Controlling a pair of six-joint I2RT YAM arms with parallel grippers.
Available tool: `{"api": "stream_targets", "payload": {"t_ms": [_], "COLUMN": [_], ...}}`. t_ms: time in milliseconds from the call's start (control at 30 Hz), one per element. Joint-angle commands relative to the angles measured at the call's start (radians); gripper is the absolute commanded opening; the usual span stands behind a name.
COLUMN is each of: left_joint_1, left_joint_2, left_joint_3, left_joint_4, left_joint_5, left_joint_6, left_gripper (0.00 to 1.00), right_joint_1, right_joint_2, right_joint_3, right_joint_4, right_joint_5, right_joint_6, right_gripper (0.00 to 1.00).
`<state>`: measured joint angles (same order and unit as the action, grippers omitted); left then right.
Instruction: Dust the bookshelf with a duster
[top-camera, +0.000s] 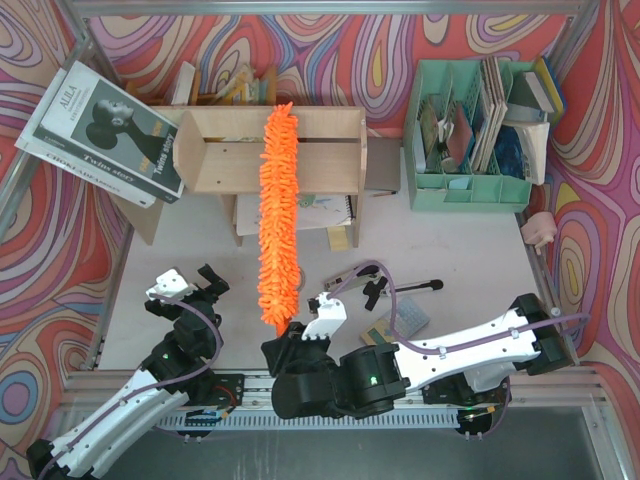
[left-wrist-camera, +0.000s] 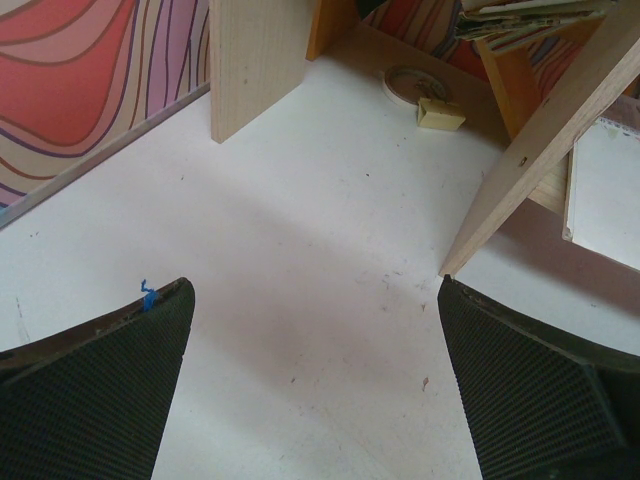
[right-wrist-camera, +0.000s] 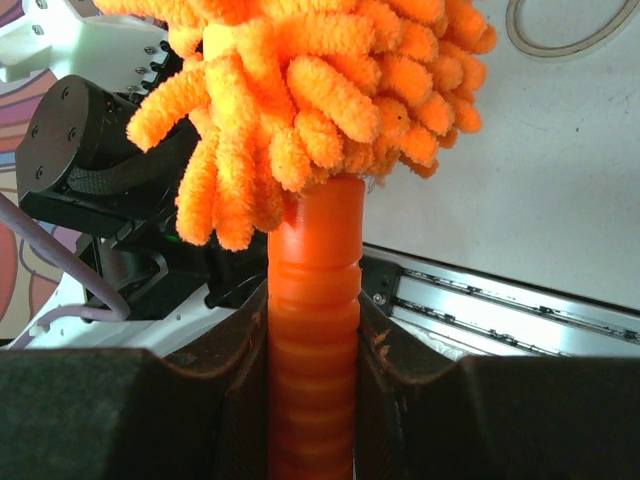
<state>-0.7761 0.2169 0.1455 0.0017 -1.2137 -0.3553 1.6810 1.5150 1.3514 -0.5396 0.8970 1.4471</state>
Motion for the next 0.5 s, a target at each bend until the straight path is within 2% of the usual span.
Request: {"api": "stream_targets", "payload": {"t_ms": [0,200,333,467], "left_joint_1": [0.003,0.003,0.003,0.003], "left_joint_2": [-0.005,-0.002,-0.004,-0.004], "left_joint_3": [-0.005,-0.005,-0.005,-0.006], "left_joint_4": [0.004,0.007,0.006,0.006], "left_joint_5": [-0.02,-0.021,-0.02,-0.022], "left_joint_6": [-0.008,-0.008,-0.008,-0.01], "left_gripper": [0.98,0.98,0.99,0.99], "right_joint_1": [0.006,-0.008,-0.038,-0.039], "right_joint_2": [-0.016,-0.032,-0.034,-0.025], "right_joint_3": [-0.002,-0.041,-0.067,-0.036], "right_joint_4": [-0.046,-0.185,-0.138,-0.138], "right_joint_5": [0.045,0.032,-0.035,-0.026], "right_joint_6": [0.036,0.258,0.231,0.186], "right_gripper": [0.0,0.0,0.0,0.0]}}
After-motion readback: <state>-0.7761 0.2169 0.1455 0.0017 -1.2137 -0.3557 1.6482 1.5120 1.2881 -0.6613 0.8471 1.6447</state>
